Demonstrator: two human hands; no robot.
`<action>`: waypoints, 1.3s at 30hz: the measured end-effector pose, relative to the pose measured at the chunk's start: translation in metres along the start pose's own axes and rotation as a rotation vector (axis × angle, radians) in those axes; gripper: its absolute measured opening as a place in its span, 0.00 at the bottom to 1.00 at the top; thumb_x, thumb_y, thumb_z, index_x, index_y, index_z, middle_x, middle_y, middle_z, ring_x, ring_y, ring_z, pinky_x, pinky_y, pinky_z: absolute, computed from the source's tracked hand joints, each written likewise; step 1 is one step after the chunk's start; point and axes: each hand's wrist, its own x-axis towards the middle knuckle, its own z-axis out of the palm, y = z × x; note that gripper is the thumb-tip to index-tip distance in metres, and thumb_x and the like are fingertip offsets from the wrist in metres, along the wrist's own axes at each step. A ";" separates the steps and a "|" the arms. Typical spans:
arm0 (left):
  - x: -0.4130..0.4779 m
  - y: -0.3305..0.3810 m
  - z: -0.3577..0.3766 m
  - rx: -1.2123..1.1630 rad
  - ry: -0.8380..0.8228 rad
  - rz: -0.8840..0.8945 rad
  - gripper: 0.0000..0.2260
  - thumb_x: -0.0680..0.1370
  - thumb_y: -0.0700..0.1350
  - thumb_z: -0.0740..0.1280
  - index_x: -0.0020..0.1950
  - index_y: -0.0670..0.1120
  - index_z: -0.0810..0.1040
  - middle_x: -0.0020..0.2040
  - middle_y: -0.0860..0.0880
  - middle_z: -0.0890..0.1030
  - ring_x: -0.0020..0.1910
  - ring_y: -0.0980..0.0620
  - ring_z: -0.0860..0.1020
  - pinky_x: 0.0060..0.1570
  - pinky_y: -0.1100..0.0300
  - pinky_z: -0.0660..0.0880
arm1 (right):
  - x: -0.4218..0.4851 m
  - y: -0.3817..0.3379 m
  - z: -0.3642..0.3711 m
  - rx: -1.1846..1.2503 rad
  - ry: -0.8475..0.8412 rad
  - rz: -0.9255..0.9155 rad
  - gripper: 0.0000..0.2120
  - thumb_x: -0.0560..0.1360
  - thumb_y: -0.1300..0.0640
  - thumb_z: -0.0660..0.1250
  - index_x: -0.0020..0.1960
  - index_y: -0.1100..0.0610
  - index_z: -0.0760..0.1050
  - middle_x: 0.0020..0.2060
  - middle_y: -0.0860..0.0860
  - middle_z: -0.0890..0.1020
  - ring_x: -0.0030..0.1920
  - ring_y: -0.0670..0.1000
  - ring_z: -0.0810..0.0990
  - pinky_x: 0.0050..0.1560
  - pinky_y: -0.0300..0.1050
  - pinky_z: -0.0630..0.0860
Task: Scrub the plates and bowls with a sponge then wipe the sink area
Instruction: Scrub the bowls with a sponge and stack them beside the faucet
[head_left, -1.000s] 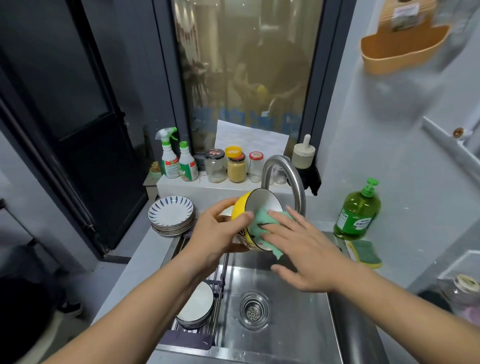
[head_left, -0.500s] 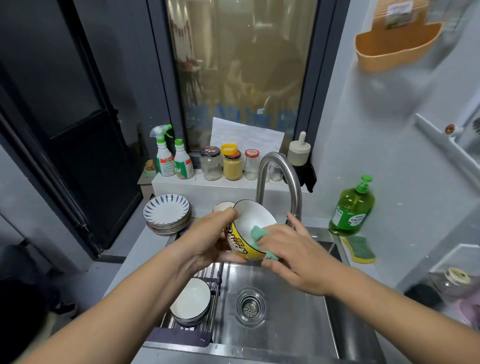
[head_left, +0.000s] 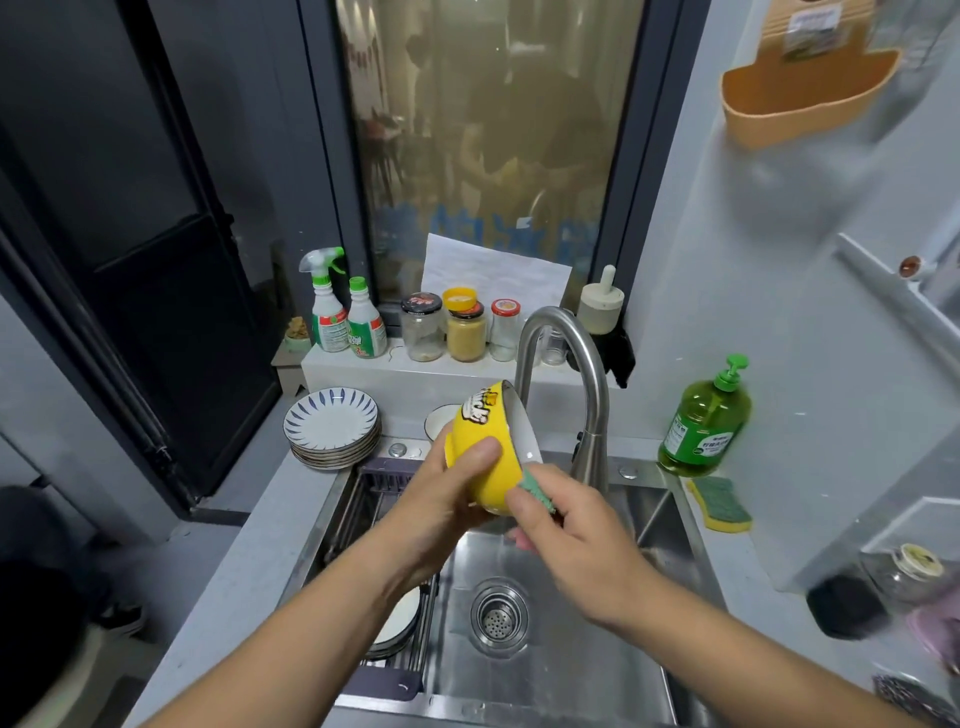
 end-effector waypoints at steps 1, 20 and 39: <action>-0.001 0.004 -0.001 -0.030 -0.042 -0.051 0.46 0.61 0.66 0.81 0.71 0.43 0.75 0.58 0.39 0.82 0.53 0.42 0.81 0.50 0.48 0.81 | -0.001 0.002 -0.005 -0.125 -0.067 -0.098 0.16 0.81 0.46 0.58 0.41 0.55 0.74 0.40 0.45 0.76 0.48 0.51 0.77 0.51 0.55 0.77; 0.006 0.024 -0.027 -0.249 -0.451 -0.502 0.52 0.64 0.83 0.57 0.70 0.43 0.79 0.68 0.34 0.78 0.65 0.34 0.77 0.71 0.23 0.56 | 0.011 0.015 -0.024 -0.550 -0.122 -0.533 0.08 0.81 0.57 0.63 0.50 0.60 0.79 0.47 0.53 0.80 0.53 0.55 0.76 0.55 0.49 0.74; 0.003 0.025 -0.029 -0.259 -0.351 -0.589 0.47 0.66 0.80 0.62 0.67 0.43 0.82 0.68 0.32 0.77 0.66 0.28 0.73 0.69 0.20 0.55 | 0.025 0.030 -0.037 -0.793 -0.191 -0.703 0.24 0.84 0.46 0.54 0.48 0.63 0.81 0.51 0.57 0.82 0.59 0.61 0.78 0.68 0.54 0.71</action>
